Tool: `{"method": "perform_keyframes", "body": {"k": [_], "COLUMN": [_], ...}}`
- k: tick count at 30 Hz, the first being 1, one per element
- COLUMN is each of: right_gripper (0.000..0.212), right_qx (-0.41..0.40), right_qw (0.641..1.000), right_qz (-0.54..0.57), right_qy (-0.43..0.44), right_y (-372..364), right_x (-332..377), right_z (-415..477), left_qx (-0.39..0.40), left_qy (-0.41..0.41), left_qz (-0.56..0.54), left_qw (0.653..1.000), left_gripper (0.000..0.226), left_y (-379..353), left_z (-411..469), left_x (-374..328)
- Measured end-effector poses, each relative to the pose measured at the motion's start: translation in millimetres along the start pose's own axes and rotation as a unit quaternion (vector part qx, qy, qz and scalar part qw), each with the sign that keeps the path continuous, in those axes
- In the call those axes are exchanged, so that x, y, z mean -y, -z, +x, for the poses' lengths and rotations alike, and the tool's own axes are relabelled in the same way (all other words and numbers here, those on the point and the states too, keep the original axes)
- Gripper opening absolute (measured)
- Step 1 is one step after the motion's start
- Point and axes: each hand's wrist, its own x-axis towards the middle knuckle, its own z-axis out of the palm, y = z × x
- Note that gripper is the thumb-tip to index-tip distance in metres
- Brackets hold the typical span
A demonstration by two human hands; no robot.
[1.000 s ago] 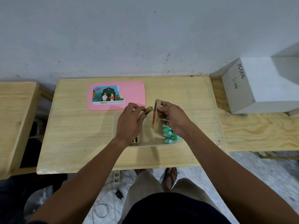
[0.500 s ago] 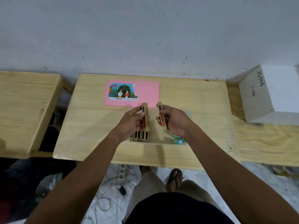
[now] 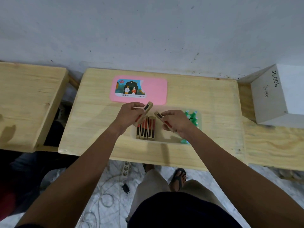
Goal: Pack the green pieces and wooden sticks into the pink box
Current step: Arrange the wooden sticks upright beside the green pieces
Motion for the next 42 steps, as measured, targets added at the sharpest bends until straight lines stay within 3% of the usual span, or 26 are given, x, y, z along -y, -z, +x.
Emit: {"method": "perform_keyframes", "body": {"k": [8, 12, 17, 21, 24, 28, 33, 37, 42], "right_gripper": [0.023, 0.027, 0.021, 0.019, 0.028, 0.043, 0.024, 0.022, 0.023], "right_qx": [0.016, -0.041, -0.036, -0.001, 0.009, 0.032, 0.003, 0.009, 0.061], "right_qw": [0.999, 0.996, 0.995, 0.995, 0.995, 0.996, 0.995, 0.995, 0.996], "right_qz": [-0.034, -0.049, -0.019, -0.02, -0.041, 0.005, 0.012, 0.002, 0.014], "right_qy": [0.002, 0.061, 0.087, 0.101, 0.095, 0.078, 0.096, 0.098, 0.061], "right_y": [8, 11, 10, 7, 5, 7, 6, 2, -2], "right_x": [1, -2, -6, -9, -9, -6, -3, -4, -6], "right_z": [3, 3, 5, 5, 7, 6, 7, 12, 10], "left_qx": [0.021, 0.042, -0.044, -0.059, -0.029, 0.022, 0.014, 0.007, -0.061], "left_qy": [0.007, 0.012, -0.018, -0.033, -0.042, -0.031, -0.045, -0.054, -0.112], "left_qz": [0.016, 0.039, 0.058, 0.07, 0.114, 0.128, 0.073, 0.043, 0.039], "left_qw": [1.0, 0.998, 0.997, 0.995, 0.992, 0.991, 0.996, 0.998, 0.991], "left_gripper": [0.024, 0.026, 0.033, 0.029, 0.019, 0.027, 0.03, 0.036, 0.036], "left_y": [7, 12, 10, 9, 7, 10, 12, 11, 8], "left_z": [-2, -3, 0, 1, 1, -1, -7, -4, 1], "left_x": [2, -2, 0, 3, 3, 1, -5, -4, 4]}}
